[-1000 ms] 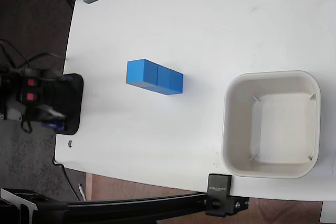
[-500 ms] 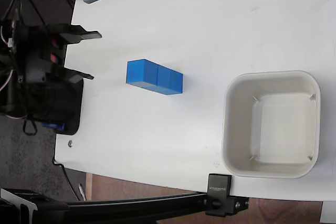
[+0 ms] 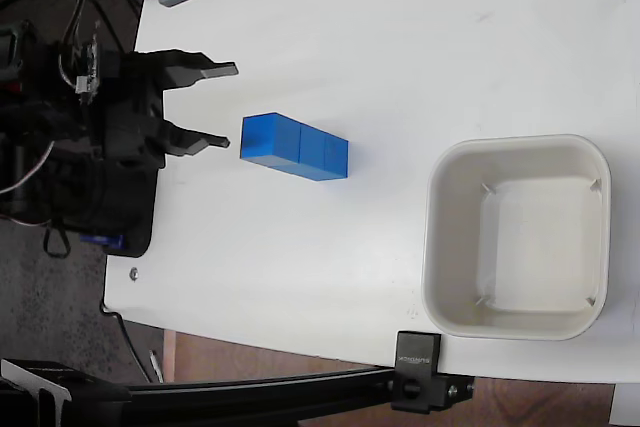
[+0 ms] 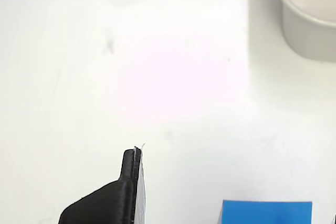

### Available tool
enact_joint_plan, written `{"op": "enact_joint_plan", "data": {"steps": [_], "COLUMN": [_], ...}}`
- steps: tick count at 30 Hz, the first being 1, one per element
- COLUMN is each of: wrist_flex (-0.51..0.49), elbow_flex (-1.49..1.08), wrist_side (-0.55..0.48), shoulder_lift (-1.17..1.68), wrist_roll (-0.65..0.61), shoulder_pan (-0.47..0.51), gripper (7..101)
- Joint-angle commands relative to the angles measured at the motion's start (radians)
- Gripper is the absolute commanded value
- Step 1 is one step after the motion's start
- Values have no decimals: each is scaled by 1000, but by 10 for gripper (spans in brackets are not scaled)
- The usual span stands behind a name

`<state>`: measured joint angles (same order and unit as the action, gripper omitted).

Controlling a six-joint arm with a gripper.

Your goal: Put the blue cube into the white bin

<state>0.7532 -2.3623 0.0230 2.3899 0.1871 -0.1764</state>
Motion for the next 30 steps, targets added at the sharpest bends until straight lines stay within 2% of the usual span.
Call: {"op": "enact_joint_plan", "data": {"steps": [1, 14, 30], "wrist_flex": [-32, -40, -135], "elbow_flex": [8, -12, -86], "wrist_side": [-5, -14, -18], "shoulder_lift": [-9, -46, -37], "wrist_roll": [-14, -38, -15], "shoulder_pan": [0, 46, 44], "gripper": [1003, 1003, 1003]}}
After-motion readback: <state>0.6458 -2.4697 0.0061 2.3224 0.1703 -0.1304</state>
